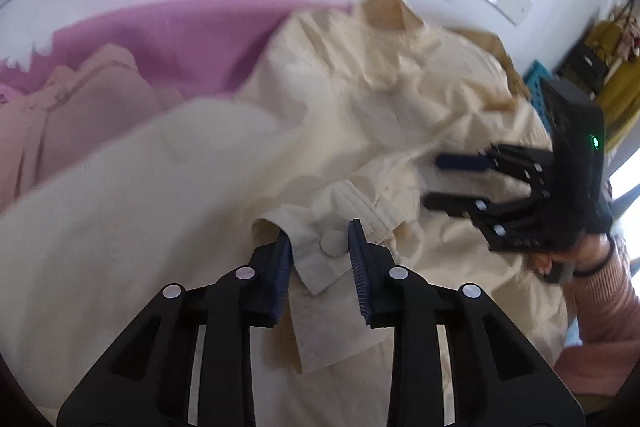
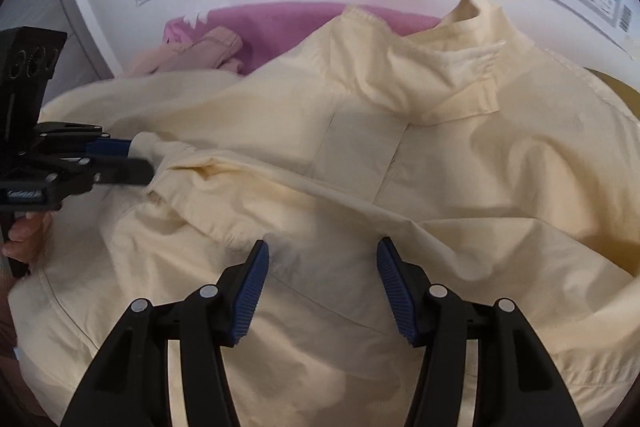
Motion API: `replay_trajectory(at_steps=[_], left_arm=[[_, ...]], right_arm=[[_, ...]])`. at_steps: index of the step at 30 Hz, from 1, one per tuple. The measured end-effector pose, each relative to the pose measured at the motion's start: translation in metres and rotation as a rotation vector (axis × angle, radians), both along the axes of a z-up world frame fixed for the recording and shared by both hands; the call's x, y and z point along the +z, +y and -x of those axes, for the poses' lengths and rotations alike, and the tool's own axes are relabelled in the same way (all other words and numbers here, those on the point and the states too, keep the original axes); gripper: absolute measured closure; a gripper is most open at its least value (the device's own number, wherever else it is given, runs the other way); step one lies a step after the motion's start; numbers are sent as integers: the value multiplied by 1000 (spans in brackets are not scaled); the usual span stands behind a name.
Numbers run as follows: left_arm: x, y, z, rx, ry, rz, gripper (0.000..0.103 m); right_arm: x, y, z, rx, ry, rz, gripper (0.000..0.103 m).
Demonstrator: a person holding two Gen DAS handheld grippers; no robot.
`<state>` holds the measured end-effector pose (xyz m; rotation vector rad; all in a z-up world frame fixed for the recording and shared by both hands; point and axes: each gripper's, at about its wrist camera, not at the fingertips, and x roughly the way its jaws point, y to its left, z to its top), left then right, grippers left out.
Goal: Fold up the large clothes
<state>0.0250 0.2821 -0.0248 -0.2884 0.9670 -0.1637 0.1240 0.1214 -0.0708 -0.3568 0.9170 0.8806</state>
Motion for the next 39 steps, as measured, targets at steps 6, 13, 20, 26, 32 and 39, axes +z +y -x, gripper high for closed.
replay_trajectory(at_steps=[6, 13, 20, 26, 32, 39], left_arm=[[1, 14, -2, 62, 7, 24, 73], [15, 12, 29, 57, -21, -64, 42], [74, 36, 115, 155, -173, -168, 30], [97, 81, 182, 345, -207, -209, 21], [80, 121, 246, 500, -129, -201, 21], [49, 137, 295, 546, -55, -148, 21]], right_arm=[[10, 6, 9, 22, -19, -38, 48], [-8, 26, 7, 28, -3, 15, 47], [15, 25, 32, 108, -22, -58, 41], [-20, 55, 35, 145, 1, 50, 40], [-10, 47, 40, 139, 30, 11, 40], [13, 41, 62, 177, 24, -63, 38]])
